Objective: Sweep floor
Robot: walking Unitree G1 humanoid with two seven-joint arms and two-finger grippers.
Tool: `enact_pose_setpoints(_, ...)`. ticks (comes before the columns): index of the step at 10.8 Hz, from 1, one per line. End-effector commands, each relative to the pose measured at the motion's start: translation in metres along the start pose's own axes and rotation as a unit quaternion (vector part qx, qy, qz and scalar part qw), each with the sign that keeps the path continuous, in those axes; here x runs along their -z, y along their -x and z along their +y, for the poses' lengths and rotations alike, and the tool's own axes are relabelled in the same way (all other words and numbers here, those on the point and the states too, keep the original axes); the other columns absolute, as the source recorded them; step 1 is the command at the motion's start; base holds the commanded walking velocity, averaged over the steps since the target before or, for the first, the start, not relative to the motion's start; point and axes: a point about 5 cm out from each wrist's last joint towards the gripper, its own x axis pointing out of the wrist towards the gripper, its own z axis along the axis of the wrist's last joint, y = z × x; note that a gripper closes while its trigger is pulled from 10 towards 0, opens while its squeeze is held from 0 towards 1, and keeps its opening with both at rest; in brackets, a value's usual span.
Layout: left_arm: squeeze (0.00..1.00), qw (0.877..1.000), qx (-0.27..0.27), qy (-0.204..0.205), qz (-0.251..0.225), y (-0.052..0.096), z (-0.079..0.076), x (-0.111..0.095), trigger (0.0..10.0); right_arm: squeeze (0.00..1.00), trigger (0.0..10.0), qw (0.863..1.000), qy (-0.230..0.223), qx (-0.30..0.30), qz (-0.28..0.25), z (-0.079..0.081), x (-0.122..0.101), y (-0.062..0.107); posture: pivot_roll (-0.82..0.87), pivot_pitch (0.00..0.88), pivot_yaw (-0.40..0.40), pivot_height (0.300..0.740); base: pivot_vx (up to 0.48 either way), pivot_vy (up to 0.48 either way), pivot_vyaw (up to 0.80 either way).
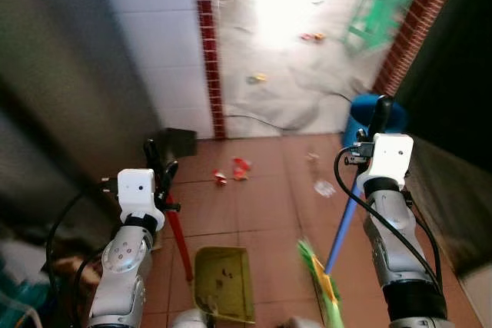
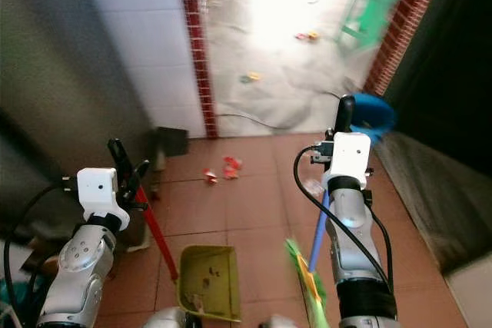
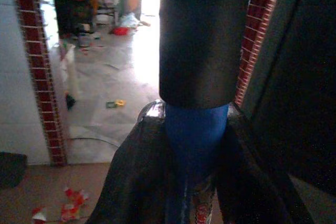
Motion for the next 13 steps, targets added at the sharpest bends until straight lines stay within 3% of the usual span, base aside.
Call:
enact_pose_setpoints(1, 0.0, 1.0, 0.006, 0.009, -0.015, -0.0024, -0.0004, -0.0068, 10.0, 0.0, 10.0, 1.0, 0.007, -0.001, 0.001, -0.0025, -0.0004, -0.0014, -0.09, 0.0, 0.055, 0.74, 0.0, 0.0, -0.8)
enact_pose_setpoints(5, 0.0, 0.999, 0.02, 0.016, -0.021, -0.0008, -0.0029, -0.0079, 10.0, 0.0, 10.0, 1.0, 0.013, -0.009, -0.003, -0.0008, -0.0016, -0.0019, -0.09, 0.0, 0.049, 0.74, 0.0, 0.0, 0.0)
enact_pose_setpoints(13, 0.0, 0.999, 0.031, 0.024, -0.018, 0.0001, -0.0083, -0.0058, 10.0, 0.0, 10.0, 1.0, 0.02, -0.013, -0.002, -0.001, -0.0008, -0.0024, -0.09, 0.0, 0.046, 0.74, 0.266, 0.0, 0.0)
